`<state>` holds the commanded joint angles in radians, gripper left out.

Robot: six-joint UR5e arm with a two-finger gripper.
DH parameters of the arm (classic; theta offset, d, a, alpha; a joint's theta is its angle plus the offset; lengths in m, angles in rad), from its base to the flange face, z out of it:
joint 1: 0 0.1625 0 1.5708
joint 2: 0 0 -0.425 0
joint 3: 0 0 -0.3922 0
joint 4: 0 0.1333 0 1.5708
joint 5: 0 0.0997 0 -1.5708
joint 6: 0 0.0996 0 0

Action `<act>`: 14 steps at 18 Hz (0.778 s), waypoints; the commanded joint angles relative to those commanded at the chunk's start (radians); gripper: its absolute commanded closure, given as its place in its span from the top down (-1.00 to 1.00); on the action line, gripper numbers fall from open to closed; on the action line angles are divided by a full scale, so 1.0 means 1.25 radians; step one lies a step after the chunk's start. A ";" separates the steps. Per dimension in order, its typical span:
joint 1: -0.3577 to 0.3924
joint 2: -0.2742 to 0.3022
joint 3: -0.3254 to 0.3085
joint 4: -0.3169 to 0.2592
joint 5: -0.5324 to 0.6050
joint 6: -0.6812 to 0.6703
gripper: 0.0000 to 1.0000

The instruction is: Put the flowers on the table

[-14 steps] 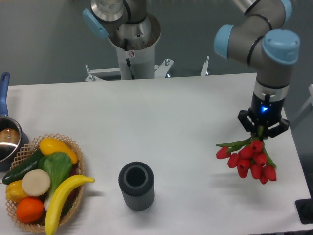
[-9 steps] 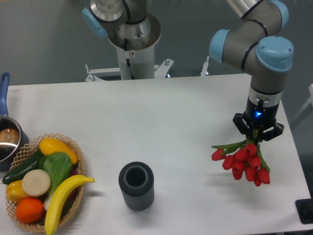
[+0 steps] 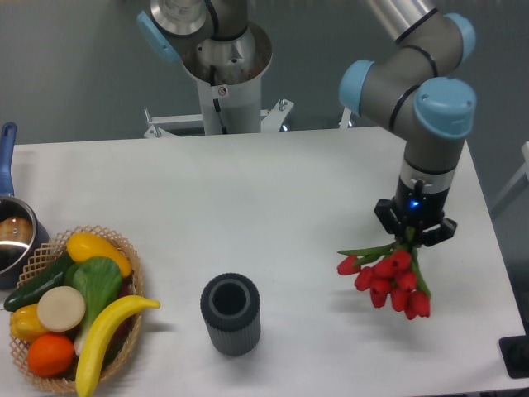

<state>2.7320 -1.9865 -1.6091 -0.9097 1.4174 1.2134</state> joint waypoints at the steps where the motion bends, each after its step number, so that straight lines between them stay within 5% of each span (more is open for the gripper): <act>1: -0.006 0.000 0.001 0.000 0.000 0.000 -0.69; 8: -0.010 -0.023 0.011 0.005 -0.002 0.006 0.25; 9: -0.009 -0.042 0.016 0.033 -0.004 0.006 0.79; 10: -0.009 -0.051 0.017 0.053 -0.004 0.004 1.00; 14: 0.018 -0.060 0.032 0.061 -0.002 0.007 1.00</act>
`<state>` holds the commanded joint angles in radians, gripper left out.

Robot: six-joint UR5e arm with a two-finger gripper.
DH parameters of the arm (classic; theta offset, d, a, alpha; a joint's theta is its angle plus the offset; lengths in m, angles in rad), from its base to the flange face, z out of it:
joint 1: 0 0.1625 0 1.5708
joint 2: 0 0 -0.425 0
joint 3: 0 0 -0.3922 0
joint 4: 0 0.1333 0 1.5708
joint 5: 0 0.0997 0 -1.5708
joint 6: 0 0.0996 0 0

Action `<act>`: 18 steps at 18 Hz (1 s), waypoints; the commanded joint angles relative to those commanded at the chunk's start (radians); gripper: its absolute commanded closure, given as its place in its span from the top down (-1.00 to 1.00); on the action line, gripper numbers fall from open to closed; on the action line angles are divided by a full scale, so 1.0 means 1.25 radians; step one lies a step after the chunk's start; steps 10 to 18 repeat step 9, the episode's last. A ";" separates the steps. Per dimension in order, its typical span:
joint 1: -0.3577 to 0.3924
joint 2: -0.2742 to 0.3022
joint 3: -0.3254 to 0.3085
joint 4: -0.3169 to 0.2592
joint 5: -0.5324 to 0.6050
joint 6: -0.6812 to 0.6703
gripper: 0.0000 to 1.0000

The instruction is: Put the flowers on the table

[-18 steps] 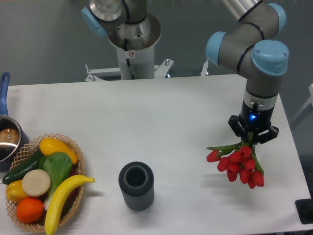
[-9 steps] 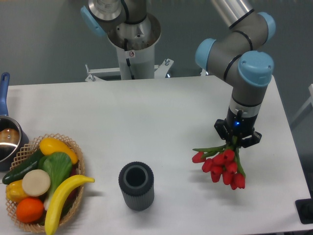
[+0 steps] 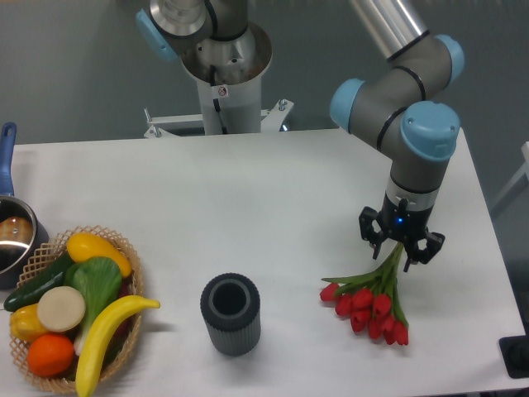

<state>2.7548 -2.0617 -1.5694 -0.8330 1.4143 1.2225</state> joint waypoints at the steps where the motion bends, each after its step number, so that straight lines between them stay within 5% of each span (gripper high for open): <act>1: 0.009 0.000 0.000 0.000 -0.002 -0.002 1.00; 9: 0.096 -0.012 0.000 0.007 -0.005 0.108 1.00; 18: 0.096 -0.012 0.000 0.007 -0.005 0.108 1.00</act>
